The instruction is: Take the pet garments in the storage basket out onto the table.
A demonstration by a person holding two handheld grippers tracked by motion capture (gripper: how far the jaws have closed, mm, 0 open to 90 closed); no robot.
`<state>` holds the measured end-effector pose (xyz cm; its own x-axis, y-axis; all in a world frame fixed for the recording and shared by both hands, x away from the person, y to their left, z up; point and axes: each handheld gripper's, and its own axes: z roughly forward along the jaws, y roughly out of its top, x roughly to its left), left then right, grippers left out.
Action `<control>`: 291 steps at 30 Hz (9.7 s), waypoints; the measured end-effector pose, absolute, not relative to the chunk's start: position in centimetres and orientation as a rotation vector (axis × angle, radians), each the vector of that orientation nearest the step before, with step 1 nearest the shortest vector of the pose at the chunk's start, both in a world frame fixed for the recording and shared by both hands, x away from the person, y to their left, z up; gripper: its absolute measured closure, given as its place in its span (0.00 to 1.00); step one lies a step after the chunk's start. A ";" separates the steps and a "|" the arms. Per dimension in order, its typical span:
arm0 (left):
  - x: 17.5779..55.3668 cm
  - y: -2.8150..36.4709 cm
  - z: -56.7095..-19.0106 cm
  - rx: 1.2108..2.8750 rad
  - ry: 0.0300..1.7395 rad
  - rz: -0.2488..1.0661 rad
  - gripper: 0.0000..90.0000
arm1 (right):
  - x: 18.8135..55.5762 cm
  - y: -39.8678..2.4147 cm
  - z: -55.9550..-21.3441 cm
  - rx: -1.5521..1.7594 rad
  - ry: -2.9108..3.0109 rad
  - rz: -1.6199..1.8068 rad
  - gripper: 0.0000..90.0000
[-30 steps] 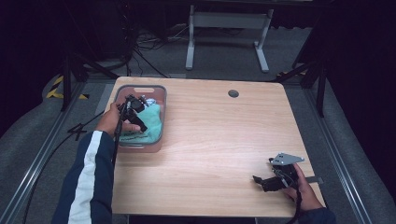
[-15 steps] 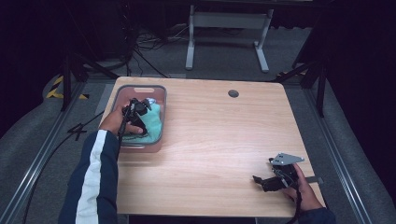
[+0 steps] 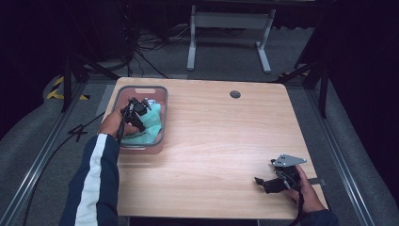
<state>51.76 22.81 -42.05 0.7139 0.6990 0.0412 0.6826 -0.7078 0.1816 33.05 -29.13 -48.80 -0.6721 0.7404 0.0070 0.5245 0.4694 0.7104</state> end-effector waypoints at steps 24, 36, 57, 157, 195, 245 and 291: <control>47.5 25.9 -36.5 2.396 1.066 0.455 0.88 | 33.1 -29.1 -48.8 1.075 2.420 1.013 0.01; 44.3 27.4 -34.6 2.218 0.977 0.526 0.88 | 33.1 -29.1 -48.8 1.075 2.420 1.013 0.01; 40.8 25.4 -29.9 2.116 0.806 0.615 0.89 | 33.1 -29.1 -48.8 1.075 2.419 1.013 0.01; 42.5 3.7 -41.9 2.557 0.505 0.218 0.71 | 33.0 -29.1 -48.8 1.075 2.419 1.013 0.01; 40.0 4.5 -39.3 2.523 0.450 0.301 0.45 | 33.0 -29.1 -48.8 1.074 2.419 1.010 0.01; 34.3 14.9 -41.4 2.614 0.440 0.372 0.31 | 33.0 -29.1 -48.8 1.075 2.419 1.009 0.01; 32.9 29.7 -46.9 2.383 0.830 0.379 0.25 | 33.0 -29.1 -48.8 1.076 2.418 1.009 0.01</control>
